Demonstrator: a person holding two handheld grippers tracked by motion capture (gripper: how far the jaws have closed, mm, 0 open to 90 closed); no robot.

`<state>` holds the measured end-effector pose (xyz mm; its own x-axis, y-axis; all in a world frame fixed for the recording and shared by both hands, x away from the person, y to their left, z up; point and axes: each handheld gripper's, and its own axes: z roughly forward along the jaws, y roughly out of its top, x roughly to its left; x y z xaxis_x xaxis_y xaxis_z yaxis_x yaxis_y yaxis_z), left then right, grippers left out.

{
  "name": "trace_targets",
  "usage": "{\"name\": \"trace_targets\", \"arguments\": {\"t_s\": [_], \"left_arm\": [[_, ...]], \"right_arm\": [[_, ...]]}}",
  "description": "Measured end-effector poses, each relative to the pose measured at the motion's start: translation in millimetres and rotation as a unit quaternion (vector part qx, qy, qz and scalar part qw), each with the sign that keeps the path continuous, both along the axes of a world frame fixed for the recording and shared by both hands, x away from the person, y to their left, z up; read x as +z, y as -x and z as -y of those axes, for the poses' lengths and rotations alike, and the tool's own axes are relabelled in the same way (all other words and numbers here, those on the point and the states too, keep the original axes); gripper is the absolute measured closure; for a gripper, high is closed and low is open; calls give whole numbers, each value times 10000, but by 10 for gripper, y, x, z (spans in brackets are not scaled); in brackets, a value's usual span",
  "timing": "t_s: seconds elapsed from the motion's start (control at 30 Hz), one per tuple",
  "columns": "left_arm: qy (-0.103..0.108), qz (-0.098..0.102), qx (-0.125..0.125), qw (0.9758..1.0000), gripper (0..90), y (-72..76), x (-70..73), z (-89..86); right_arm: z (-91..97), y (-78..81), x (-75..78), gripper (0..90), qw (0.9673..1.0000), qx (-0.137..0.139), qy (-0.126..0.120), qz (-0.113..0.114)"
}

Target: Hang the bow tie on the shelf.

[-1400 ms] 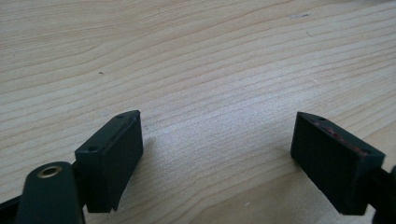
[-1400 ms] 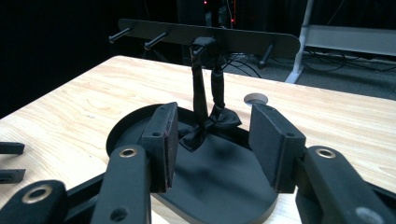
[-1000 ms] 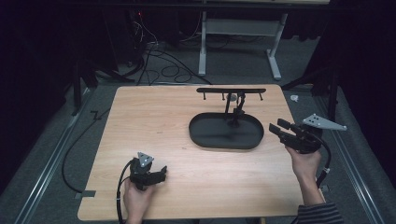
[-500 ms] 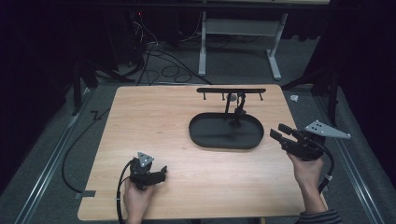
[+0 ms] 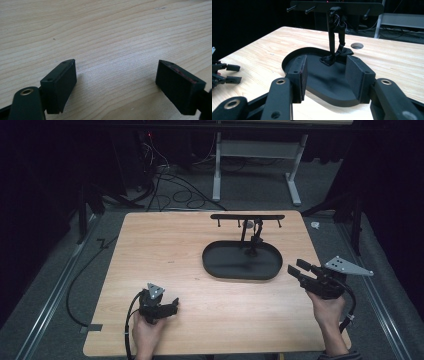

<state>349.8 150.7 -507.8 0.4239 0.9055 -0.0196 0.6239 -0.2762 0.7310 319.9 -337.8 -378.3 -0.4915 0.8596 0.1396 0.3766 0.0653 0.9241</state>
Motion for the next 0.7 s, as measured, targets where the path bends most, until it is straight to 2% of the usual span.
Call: {"name": "trace_targets", "arguments": {"t_s": [0.7], "left_arm": [[-2, 0, -1, 10000, 175, 1, 0, 0]], "right_arm": [[1, 140, -182, 543, 9998, 18, -149, -91]]}}
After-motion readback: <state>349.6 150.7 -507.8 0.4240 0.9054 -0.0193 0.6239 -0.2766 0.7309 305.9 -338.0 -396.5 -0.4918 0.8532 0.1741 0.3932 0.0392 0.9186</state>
